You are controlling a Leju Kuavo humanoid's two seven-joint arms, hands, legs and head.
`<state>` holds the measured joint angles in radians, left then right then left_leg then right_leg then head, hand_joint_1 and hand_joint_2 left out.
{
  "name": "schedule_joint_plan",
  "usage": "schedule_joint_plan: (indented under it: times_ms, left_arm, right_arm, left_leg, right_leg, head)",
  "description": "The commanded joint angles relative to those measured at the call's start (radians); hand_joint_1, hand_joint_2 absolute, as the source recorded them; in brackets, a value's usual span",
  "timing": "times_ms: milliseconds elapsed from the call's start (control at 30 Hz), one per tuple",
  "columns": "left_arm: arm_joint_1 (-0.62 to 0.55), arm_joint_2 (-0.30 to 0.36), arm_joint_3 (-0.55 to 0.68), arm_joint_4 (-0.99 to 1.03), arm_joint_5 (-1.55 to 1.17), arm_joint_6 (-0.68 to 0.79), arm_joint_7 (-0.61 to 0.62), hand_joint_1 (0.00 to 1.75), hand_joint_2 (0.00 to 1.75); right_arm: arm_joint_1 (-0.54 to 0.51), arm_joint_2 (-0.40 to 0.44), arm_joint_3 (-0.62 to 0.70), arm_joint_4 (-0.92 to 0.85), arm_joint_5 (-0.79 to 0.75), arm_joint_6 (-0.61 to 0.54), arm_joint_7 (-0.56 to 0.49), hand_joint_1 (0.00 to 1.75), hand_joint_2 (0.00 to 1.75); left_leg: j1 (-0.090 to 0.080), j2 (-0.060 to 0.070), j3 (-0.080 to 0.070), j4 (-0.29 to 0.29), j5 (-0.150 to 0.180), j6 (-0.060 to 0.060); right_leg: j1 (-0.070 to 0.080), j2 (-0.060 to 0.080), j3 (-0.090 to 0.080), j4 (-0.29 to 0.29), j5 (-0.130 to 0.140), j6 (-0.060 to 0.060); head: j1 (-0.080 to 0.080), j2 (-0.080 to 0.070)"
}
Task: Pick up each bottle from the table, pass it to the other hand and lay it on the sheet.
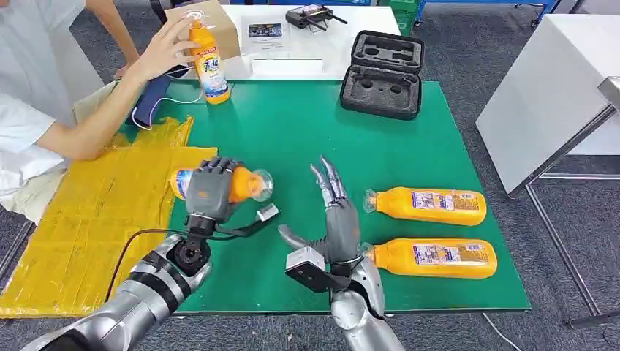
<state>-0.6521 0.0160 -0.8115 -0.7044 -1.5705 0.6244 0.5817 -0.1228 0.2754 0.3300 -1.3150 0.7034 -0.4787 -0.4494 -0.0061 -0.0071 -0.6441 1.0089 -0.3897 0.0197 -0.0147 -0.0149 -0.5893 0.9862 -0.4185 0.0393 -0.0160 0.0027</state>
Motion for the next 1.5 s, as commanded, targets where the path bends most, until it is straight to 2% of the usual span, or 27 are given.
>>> schedule_joint_plan:
  times_ms: [33,233,467,667,767,1067,1267,1467,1500]
  left_arm:
    - [-0.151,0.029,-0.149,0.435,0.000,-0.124,-0.056,1.75,1.75]
    - [-0.124,0.050,-0.040,0.459,0.006,-0.207,-0.091,1.75,1.75]
    - [-0.126,0.060,-0.011,0.464,0.004,-0.231,-0.078,1.75,1.75]
    - [-0.126,0.060,-0.011,0.464,0.004,-0.231,-0.078,1.75,1.75]
    - [-0.126,0.060,-0.011,0.464,0.004,-0.231,-0.078,1.75,1.75]
    - [-0.126,0.060,-0.011,0.464,0.004,-0.231,-0.078,1.75,1.75]
    - [-0.134,0.083,0.030,0.471,0.000,-0.295,-0.028,1.75,1.75]
    - [-0.134,0.091,0.049,0.461,0.001,-0.260,-0.029,1.75,1.75]
    - [-0.134,0.092,0.056,0.466,0.000,-0.277,-0.033,1.20,1.75]
  right_arm:
    - [-0.030,-0.062,0.029,-0.012,-0.027,-0.008,-0.004,0.00,1.75]
    - [-0.017,-0.067,0.026,-0.009,-0.033,-0.017,-0.011,0.00,1.75]
    - [-0.016,-0.068,0.028,-0.006,-0.034,-0.016,-0.012,0.00,1.75]
    - [-0.016,-0.068,0.028,-0.006,-0.034,-0.016,-0.012,0.00,1.75]
    - [-0.016,-0.068,0.028,-0.006,-0.034,-0.016,-0.012,0.00,1.75]
    - [-0.016,-0.068,0.028,-0.006,-0.034,-0.016,-0.012,0.00,1.75]
    - [-0.015,-0.067,0.029,0.005,-0.034,-0.017,-0.011,0.00,1.75]
    - [-0.005,-0.071,0.020,0.004,-0.031,-0.024,-0.010,0.00,1.75]
    - [-0.007,-0.071,0.020,0.007,-0.032,-0.022,-0.010,0.00,1.75]
  left_leg:
    - [0.002,0.004,0.004,0.000,-0.002,-0.002]
    - [0.003,0.006,0.006,0.000,-0.003,-0.003]
    - [0.003,0.020,0.010,-0.001,-0.006,-0.007]
    - [0.007,0.008,0.008,-0.001,-0.003,-0.008]
    - [0.008,0.006,0.007,-0.001,-0.003,-0.008]
    - [0.007,0.005,0.007,-0.001,-0.002,-0.008]
    - [0.008,0.007,0.008,-0.001,-0.003,-0.009]
    - [0.008,0.006,0.008,-0.001,-0.003,-0.009]
    - [0.008,0.005,0.007,-0.001,-0.003,-0.008]
  right_leg:
    - [0.002,0.004,0.004,-0.002,-0.001,-0.002]
    - [0.003,0.005,0.006,-0.002,-0.002,-0.002]
    - [0.005,0.020,0.003,-0.001,0.001,-0.006]
    - [0.006,0.010,0.004,0.001,-0.001,-0.006]
    - [0.007,0.010,0.004,0.001,0.000,-0.006]
    - [0.007,0.010,0.004,0.001,0.000,-0.006]
    - [0.008,0.011,0.005,0.001,0.000,-0.006]
    - [0.008,0.010,0.005,0.001,0.000,-0.006]
    - [0.008,0.010,0.004,0.001,0.000,-0.006]
  head:
    - [0.000,0.000]
    - [0.000,0.000]
    - [0.000,0.000]
    - [0.000,0.000]
    - [0.000,0.000]
    - [0.000,0.000]
    - [0.000,0.000]
    - [0.000,0.000]
    - [0.000,0.000]
